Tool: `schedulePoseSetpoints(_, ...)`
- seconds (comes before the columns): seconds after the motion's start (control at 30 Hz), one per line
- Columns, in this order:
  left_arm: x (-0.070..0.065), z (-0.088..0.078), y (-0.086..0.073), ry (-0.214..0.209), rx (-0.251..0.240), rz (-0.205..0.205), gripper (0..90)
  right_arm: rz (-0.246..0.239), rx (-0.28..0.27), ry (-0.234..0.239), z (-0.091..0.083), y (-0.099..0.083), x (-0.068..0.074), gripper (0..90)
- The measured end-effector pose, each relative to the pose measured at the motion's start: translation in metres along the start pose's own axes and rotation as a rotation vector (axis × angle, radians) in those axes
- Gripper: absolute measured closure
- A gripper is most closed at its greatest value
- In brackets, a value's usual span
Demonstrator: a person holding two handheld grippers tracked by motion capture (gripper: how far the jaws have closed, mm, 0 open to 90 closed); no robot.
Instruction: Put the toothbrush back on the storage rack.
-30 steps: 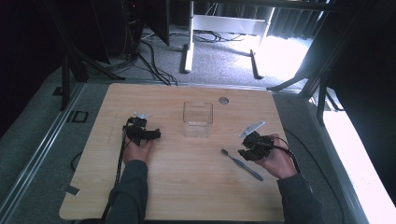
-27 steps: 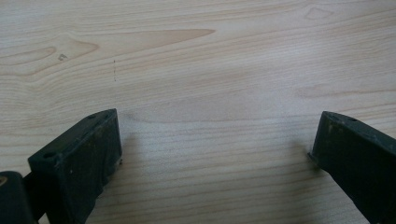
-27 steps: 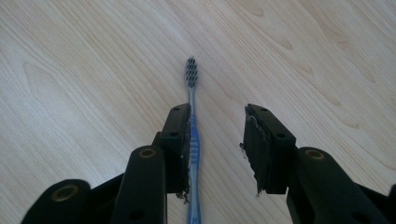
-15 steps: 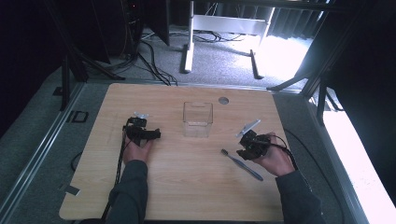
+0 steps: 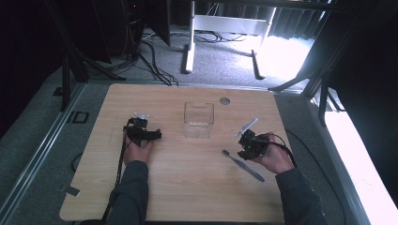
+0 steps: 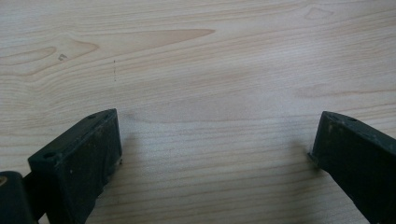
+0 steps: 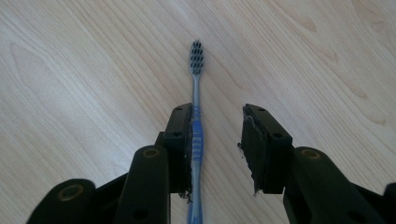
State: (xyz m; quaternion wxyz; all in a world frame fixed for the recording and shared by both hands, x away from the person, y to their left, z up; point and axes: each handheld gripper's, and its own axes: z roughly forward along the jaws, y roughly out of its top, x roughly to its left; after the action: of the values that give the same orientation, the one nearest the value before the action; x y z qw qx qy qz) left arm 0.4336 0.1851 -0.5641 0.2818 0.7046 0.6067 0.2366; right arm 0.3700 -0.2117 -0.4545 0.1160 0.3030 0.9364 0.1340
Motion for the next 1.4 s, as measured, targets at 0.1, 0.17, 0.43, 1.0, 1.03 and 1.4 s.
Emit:
schedulePoseSetpoints(0.1, 0.000, 0.000, 0.000, 0.000, 0.000, 0.001, 1.5, 0.002, 0.017, 0.005, 0.002, 0.001, -0.001, 63.2)
schedulePoseSetpoints(0.17, 0.000, 0.000, 0.000, 0.000, -0.001, 0.000, 1.5, 0.002, 0.022, 0.005, 0.003, 0.001, -0.003, 63.1)
schedulePoseSetpoints(0.43, 0.000, 0.000, 0.000, 0.000, 0.001, 0.001, 1.4, 0.023, 0.061, 0.029, 0.009, 0.002, -0.006, 62.2)
schedulePoseSetpoints(1.0, 0.000, 0.000, 0.000, 0.000, 0.000, 0.000, 1.4, 0.022, 0.136, 0.053, 0.019, 0.005, -0.007, 61.5)
schedulePoseSetpoints(1.03, 0.000, 0.000, 0.000, 0.000, -0.001, 0.000, 1.4, 0.020, 0.141, 0.053, 0.020, 0.005, -0.007, 61.6)
schedulePoseSetpoints(1.4, 0.000, 0.000, 0.000, 0.000, 0.000, 0.000, 1.5, 0.006, 0.165, 0.063, 0.025, 0.006, -0.006, 61.5)
